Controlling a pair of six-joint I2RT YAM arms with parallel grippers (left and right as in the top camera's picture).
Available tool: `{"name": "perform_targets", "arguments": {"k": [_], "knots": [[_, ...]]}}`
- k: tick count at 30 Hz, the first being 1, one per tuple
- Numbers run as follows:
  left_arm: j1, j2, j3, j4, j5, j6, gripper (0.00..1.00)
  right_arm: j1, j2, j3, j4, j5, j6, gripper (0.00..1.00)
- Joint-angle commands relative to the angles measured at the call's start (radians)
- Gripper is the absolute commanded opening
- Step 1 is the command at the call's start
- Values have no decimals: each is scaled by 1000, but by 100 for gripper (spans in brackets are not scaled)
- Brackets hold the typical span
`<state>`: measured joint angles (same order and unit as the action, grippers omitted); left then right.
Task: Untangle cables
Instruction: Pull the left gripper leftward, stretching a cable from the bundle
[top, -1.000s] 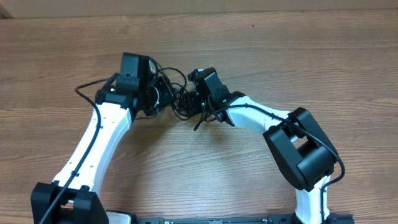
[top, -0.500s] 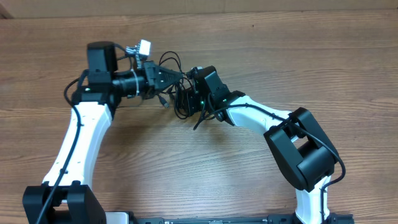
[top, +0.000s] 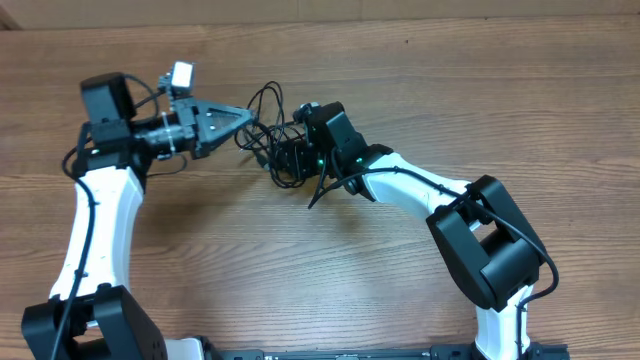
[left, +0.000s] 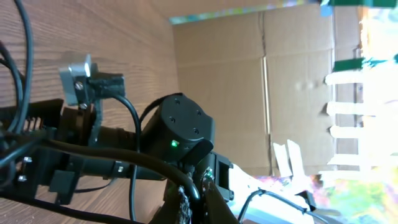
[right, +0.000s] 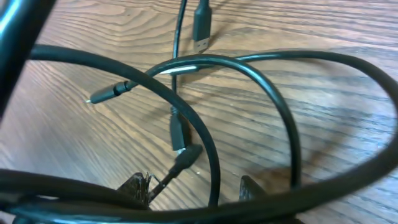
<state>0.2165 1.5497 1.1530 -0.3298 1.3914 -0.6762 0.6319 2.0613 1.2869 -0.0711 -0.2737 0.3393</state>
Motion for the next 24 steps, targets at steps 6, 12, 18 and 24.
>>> {"name": "perform_targets", "arguments": {"k": [6,12,18,24], "knots": [[104,-28,28,13,189,38,4,-11,30,-29,-39,64,-7,52],[138,-28,28,-46,117,41,4,-11,30,-29,-39,63,-7,34],[129,-28,27,-294,-233,83,4,-11,30,-29,-38,63,-7,8],[65,-27,27,-438,-584,114,4,-11,30,-29,-38,63,-7,6]]}}
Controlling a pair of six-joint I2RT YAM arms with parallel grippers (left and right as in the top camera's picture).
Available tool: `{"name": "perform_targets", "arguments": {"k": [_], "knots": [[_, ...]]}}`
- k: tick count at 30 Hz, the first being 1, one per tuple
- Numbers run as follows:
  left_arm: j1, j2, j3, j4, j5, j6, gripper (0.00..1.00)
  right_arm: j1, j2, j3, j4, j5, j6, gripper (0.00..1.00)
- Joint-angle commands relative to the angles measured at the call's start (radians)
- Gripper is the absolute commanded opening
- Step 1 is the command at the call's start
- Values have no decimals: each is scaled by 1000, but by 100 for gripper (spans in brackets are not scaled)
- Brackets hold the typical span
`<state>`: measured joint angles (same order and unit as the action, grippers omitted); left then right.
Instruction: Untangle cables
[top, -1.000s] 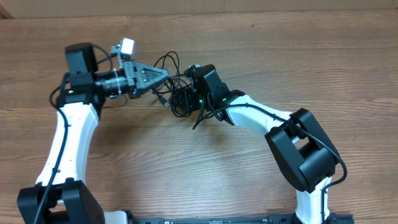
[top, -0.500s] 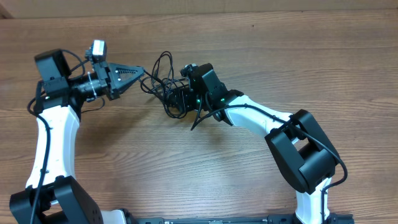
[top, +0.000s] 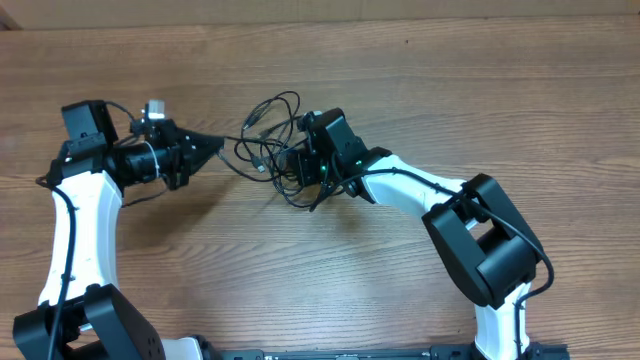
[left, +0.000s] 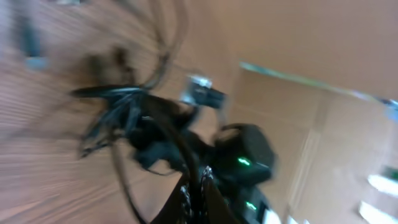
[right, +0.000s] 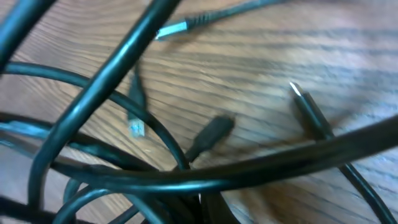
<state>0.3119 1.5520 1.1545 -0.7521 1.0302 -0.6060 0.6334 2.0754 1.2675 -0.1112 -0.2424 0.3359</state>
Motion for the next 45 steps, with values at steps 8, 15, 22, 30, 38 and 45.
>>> {"name": "perform_targets", "arguments": {"k": [8,15,22,30,38,45], "knots": [[-166,-29,26,-17,-413,30,20,-12,16,-10,5,32,-3,6],[-190,-29,26,21,-428,-23,74,-12,16,-10,5,32,-3,7],[-264,-29,26,-110,-614,-37,93,-12,16,-10,8,32,-3,8],[-422,-29,26,-185,-773,-156,100,-12,16,-10,9,32,-3,8],[-586,-23,25,-223,-1003,-367,84,-12,16,-10,9,32,-3,11],[-641,-1,25,-211,-1067,-496,76,-12,16,-10,8,32,-3,11]]}}
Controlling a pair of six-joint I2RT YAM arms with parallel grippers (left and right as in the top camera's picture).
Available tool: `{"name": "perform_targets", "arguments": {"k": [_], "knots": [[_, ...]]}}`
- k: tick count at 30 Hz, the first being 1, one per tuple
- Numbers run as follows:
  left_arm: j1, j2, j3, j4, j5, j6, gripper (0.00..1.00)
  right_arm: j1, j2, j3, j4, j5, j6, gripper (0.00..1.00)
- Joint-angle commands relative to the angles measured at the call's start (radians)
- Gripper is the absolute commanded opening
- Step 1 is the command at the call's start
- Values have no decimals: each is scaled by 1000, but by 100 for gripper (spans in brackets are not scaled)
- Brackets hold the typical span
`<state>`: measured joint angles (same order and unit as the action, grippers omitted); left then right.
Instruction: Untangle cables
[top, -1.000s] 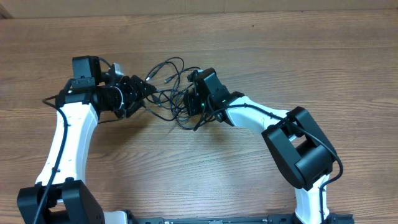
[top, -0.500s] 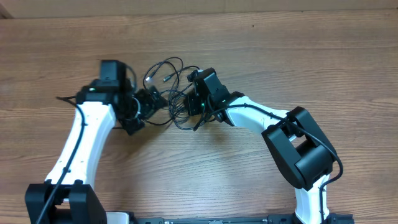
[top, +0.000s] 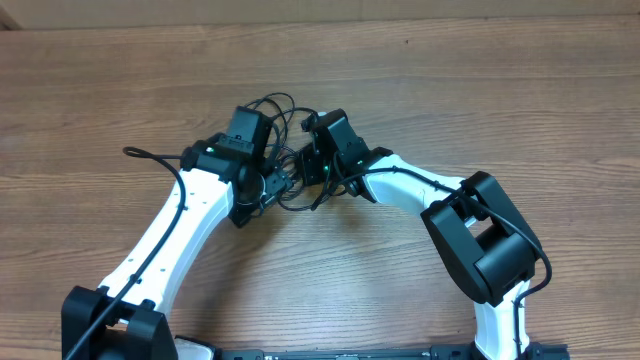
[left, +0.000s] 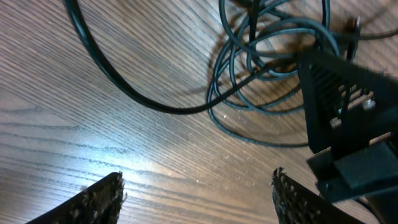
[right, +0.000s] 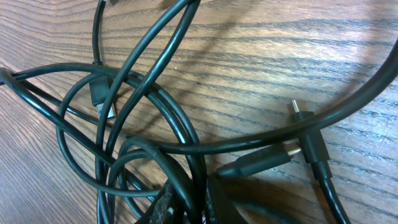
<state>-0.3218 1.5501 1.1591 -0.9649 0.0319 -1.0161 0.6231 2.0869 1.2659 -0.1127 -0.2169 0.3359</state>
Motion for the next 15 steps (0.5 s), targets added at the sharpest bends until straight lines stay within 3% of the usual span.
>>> {"name": "perform_targets", "arguments": {"k": [1,15], "knots": [[-8,8,20,2,-69,-89,77,-2,4,-8,10,6,-3,11],[-8,206,20,53,19,-163,80,-2,4,-8,10,6,-3,14]]}}
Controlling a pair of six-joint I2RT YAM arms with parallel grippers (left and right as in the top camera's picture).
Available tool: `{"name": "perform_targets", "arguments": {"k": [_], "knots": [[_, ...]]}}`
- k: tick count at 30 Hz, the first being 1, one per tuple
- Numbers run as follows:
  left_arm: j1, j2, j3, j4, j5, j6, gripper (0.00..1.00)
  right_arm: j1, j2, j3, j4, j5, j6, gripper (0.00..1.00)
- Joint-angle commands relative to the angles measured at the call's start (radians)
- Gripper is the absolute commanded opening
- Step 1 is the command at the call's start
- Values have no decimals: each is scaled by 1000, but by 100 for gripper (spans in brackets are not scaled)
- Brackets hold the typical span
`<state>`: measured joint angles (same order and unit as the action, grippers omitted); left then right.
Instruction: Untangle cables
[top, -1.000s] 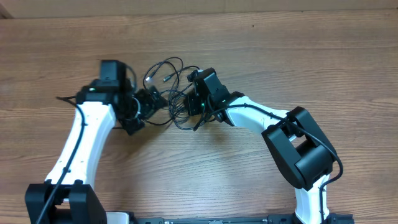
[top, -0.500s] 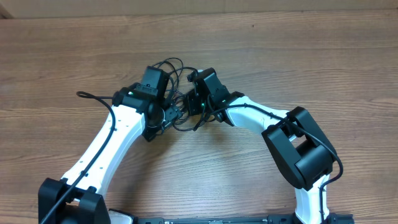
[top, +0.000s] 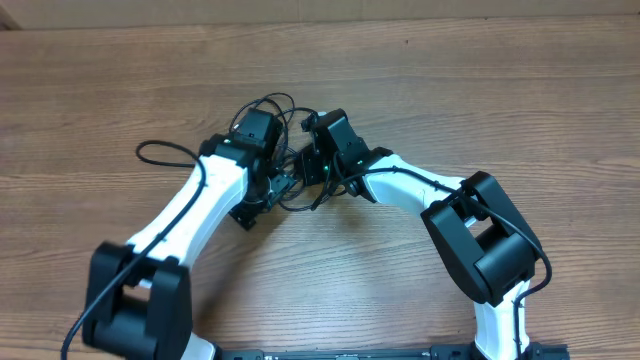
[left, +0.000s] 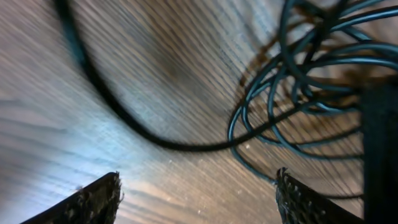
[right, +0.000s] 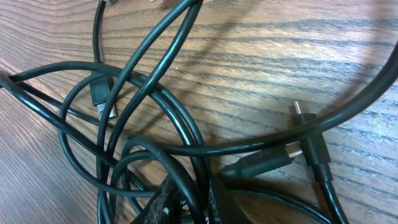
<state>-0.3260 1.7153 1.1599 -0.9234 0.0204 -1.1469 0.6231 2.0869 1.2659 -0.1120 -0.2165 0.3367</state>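
A tangle of thin black cables (top: 268, 108) lies mid-table, its loops and plugs filling the right wrist view (right: 143, 118). My right gripper (right: 189, 198) is shut on a bundle of strands at the tangle's right side (top: 303, 168). My left gripper (left: 196, 183) hovers low over the wood at the tangle's left edge. Its fingers (left: 99, 199) stand wide apart with nothing between them. Cable loops (left: 298, 93) lie just beyond them. One strand (top: 152, 150) trails out to the left in a small curl.
The wooden table (top: 520, 110) runs on all sides of the tangle. Its far edge (top: 400, 20) meets a cardboard wall. Both white arms cross the front half, the left one (top: 190, 215) bent close beside the trailing strand.
The left arm has swung a little and its wrist view is now blurred and nearer the loops, fingers still apart. The trailing strand's end has curled slightly inward. The right gripper is unchanged.
The left gripper was shut at the tangle's left side. Then it stood well to the left with a strand stretched taut from the tangle. By the last earlier moment it was open back at the tangle, that strand lying loose. The right gripper stayed clamped throughout.
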Motion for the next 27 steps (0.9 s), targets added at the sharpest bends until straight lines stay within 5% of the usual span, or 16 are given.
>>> {"name": "perform_targets", "arguments": {"k": [1,5,19,27], "knots": [[-4,53,19,21,32,-32,80,-2,4,-8,10,6,-4,15],[-4,99,19,69,32,-32,75,-2,4,-8,10,6,-4,15],[2,114,19,113,-31,-27,26,-2,4,-8,10,6,-5,16],[5,114,19,128,-56,-27,37,-2,4,-8,10,6,-4,16]]}}
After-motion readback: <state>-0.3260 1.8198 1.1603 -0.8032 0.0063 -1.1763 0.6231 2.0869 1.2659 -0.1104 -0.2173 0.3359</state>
